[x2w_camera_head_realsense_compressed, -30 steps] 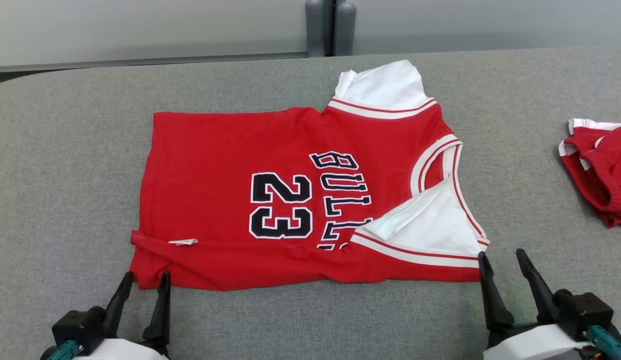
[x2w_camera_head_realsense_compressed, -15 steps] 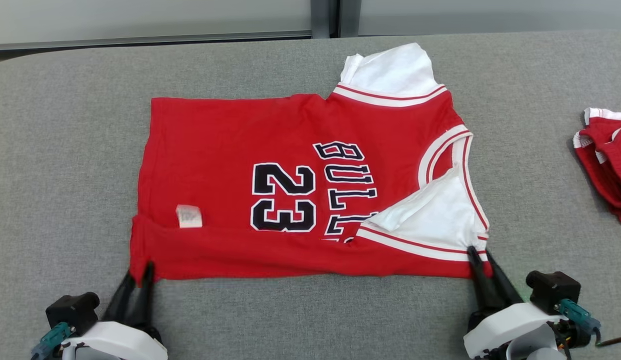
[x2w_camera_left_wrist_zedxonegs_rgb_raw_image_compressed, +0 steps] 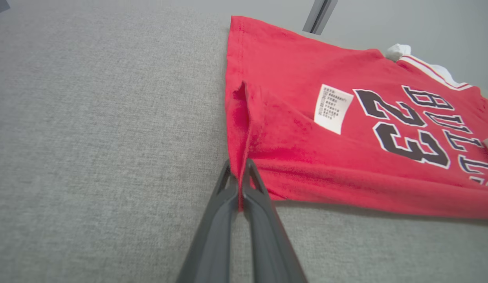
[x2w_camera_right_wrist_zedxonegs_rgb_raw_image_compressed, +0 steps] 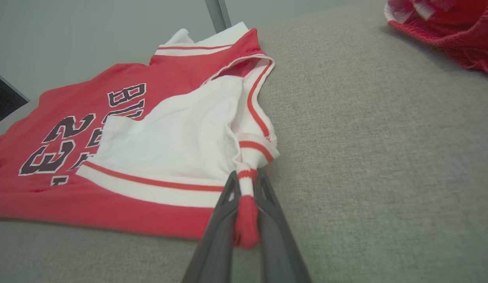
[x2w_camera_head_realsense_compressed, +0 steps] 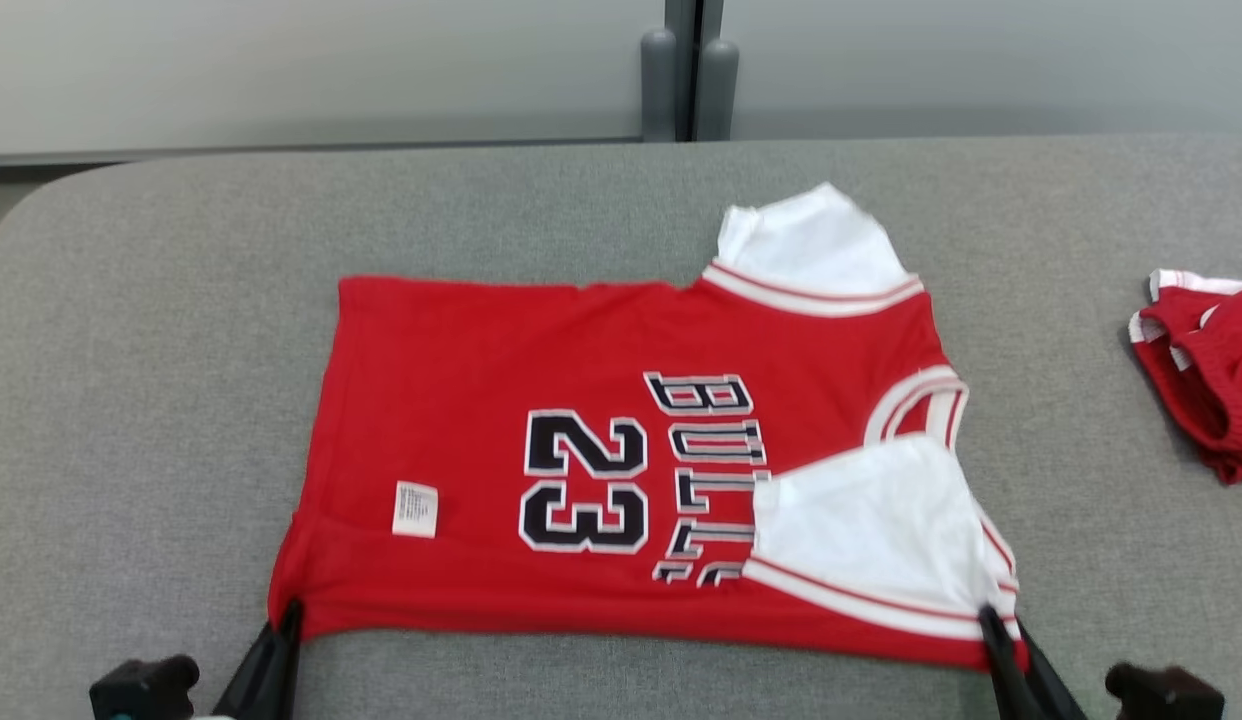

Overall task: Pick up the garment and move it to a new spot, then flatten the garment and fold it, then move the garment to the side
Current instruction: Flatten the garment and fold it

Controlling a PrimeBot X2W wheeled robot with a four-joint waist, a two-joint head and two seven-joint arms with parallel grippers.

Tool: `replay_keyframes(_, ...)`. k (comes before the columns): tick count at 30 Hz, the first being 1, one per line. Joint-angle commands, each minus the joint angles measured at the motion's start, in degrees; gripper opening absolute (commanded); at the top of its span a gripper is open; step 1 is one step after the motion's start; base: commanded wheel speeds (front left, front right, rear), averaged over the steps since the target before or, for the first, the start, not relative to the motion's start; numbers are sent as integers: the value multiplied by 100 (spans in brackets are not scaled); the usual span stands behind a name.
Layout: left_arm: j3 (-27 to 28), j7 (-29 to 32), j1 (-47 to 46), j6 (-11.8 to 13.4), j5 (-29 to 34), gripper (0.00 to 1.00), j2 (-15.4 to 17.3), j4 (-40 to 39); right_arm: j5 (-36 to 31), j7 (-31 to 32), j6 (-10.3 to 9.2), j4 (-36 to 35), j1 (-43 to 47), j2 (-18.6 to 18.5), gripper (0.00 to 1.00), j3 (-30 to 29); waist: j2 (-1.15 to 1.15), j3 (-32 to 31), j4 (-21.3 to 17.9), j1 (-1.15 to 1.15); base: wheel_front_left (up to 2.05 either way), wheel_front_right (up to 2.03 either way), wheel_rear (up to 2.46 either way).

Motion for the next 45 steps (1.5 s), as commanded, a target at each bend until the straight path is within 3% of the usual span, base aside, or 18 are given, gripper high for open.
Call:
replay_keyframes(1,59,106,202,86,-73,0,87,-116,66,93,-14,-136,248,10,0,-73,0,-160,8,0,0,0,0)
replay_keyframes(7,56,560,927,274,-242,0,167,-761,81,338,-14,-523,937,94,0,-157,0,-405,-27,0,0,0,0)
replay_keyframes(8,27,597,1005,284,-251,0,147,-870,62,391,-14,-524,946,93,5,-166,0,-415,-32,0,0,0,0)
replay_keyframes(9,8,629,1038,291,-252,0,136,-952,53,413,-14,-502,912,98,53,-167,0,-416,-40,0,0,0,0)
replay_keyframes(10,-15,681,1061,314,-265,46,113,-1005,28,420,-14,-482,830,96,100,-170,0,-418,-48,0,0,0,0)
replay_keyframes(11,-49,733,1076,350,-266,100,92,-1025,-2,437,-14,-453,757,79,100,-192,0,-425,-53,0,0,0,0)
replay_keyframes(21,107,-99,607,852,365,100,39,-1522,-366,134,-9,-1279,180,-118,100,-290,0,-542,-139,0,0,0,0)
replay_keyframes(34,41,177,379,1039,516,100,173,-1946,-429,504,-9,-1837,147,-152,100,-374,0,-558,-171,0,0,0,0)
replay_keyframes(40,-79,523,-179,806,374,100,219,-1768,-438,528,-9,-1933,31,-72,100,-372,0,-249,-184,0,0,0,0)
replay_keyframes(45,-137,903,-1242,428,142,100,282,-860,-521,576,-9,-2046,-199,-3,100,-282,0,229,-312,0,0,0,0)
